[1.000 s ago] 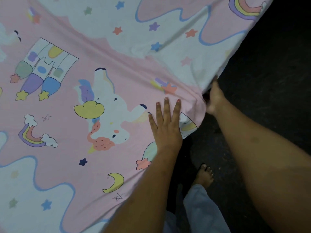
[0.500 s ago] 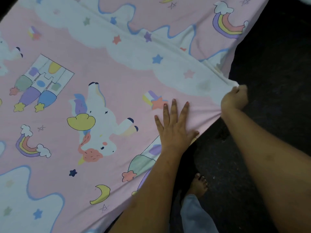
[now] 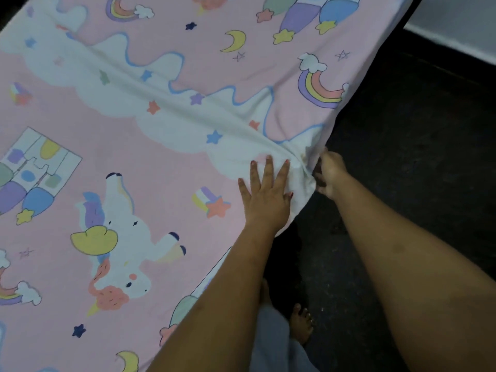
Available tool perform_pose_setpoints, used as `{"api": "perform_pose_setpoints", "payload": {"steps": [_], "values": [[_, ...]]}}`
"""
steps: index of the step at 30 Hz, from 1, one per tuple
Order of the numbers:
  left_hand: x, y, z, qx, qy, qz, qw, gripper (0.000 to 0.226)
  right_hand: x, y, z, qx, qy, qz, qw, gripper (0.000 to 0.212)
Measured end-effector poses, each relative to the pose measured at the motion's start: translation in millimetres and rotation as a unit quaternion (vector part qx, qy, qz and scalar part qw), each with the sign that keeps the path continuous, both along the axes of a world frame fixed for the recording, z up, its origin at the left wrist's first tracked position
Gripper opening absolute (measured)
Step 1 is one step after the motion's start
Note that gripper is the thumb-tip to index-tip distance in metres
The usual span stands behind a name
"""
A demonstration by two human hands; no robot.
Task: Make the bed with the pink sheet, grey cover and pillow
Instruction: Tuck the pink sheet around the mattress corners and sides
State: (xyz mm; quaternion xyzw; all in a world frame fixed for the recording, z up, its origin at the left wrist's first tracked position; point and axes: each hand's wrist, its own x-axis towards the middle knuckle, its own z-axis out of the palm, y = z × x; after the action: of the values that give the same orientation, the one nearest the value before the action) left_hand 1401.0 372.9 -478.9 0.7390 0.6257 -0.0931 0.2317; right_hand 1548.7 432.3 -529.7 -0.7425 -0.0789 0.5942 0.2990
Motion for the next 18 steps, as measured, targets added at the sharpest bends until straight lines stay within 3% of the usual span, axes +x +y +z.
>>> {"api": "perform_pose_setpoints", "payload": {"steps": [4,8,14,18], "values": [[20.9,26.7,-3.5,0.012,0.001,0.006,1.000,0.066,4.7,38.9,11.3,0.006,0.079,-0.036,0.996,0.049],[27.1,37.3,-9.3,0.056,0.006,0.004,0.998,0.063,-2.0,64.5,13.8,0.021,0.103,-0.094,0.990,0.034],[33.6,47.4,-19.2,0.093,0.012,0.004,0.996,0.059,-12.3,68.7,1.6,0.044,-0.072,-0.178,0.980,0.021],[48.5,63.1,-17.1,0.112,-0.034,0.010,0.993,0.055,13.7,78.5,8.4,0.053,-0.182,-0.227,0.955,0.025]]}}
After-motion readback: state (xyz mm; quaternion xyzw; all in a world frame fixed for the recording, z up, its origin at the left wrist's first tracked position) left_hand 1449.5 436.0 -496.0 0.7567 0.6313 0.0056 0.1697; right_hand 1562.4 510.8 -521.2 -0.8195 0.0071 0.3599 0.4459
